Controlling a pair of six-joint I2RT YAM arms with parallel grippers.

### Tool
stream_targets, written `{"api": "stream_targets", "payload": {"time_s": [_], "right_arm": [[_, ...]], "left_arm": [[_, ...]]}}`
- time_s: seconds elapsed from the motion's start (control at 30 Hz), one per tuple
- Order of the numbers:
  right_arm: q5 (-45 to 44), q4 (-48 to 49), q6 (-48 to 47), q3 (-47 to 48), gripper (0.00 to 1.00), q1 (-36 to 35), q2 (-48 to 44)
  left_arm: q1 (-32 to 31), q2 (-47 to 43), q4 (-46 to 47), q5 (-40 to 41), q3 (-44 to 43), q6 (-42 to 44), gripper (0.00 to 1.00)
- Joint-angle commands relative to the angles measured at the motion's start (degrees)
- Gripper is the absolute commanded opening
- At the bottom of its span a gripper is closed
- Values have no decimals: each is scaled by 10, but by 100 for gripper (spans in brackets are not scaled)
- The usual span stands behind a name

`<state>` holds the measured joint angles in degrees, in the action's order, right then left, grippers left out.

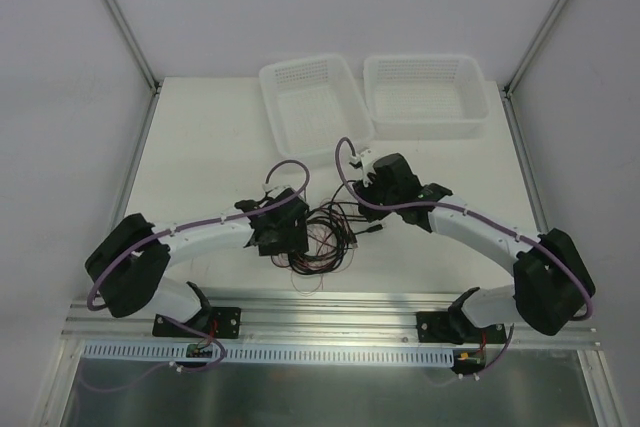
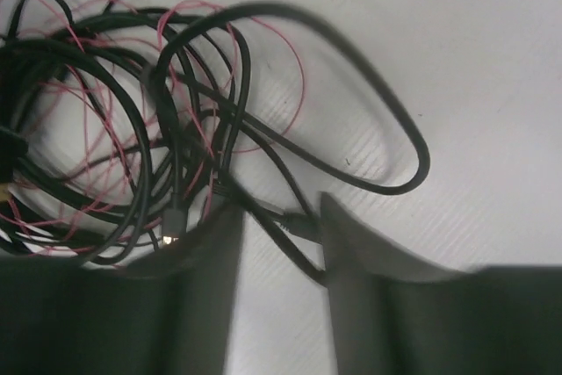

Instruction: Untangle the cables

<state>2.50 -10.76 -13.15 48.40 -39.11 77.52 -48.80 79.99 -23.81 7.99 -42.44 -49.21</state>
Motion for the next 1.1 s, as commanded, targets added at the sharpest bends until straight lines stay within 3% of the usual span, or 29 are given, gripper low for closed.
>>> {"api": "stream_targets", "payload": {"time_s": [0.0, 0.03, 0.1, 0.13, 0.17, 0.2, 0.33, 0.7, 0.9, 1.07], "right_arm": [[15, 23, -17, 25, 26, -8, -7], [13, 14, -15, 23, 17, -8, -17], [-5, -3, -14, 18, 1, -8, -70], [-12, -26, -12, 17, 1, -8, -91], [-20, -42, -11, 17, 1, -8, -117], [-46, -59, -12, 25, 1, -7, -140], [-103, -168, -12, 56, 1, 1, -265], [-265, -340, 83, 92, 1, 114, -394], [-260, -392, 150, 121, 1, 177, -441], [-201, -407, 158, 158, 1, 181, -446]], "left_arm": [[-3, 36, 47, 35, -3, -51, 66], [-3, 45, 47, 33, -4, -53, 60], [-3, 60, 46, 33, -4, -52, 35], [-2, 60, 46, 33, -1, -47, 26], [5, 54, 45, 34, 5, -43, 8], [12, 50, 44, 34, 8, -40, 1], [59, 15, 32, 25, 22, -6, 0], [186, -124, -53, 32, 28, 82, 0], [281, -209, -93, 25, 54, 118, 0], [296, -297, -107, -29, 37, 136, 0]]}}
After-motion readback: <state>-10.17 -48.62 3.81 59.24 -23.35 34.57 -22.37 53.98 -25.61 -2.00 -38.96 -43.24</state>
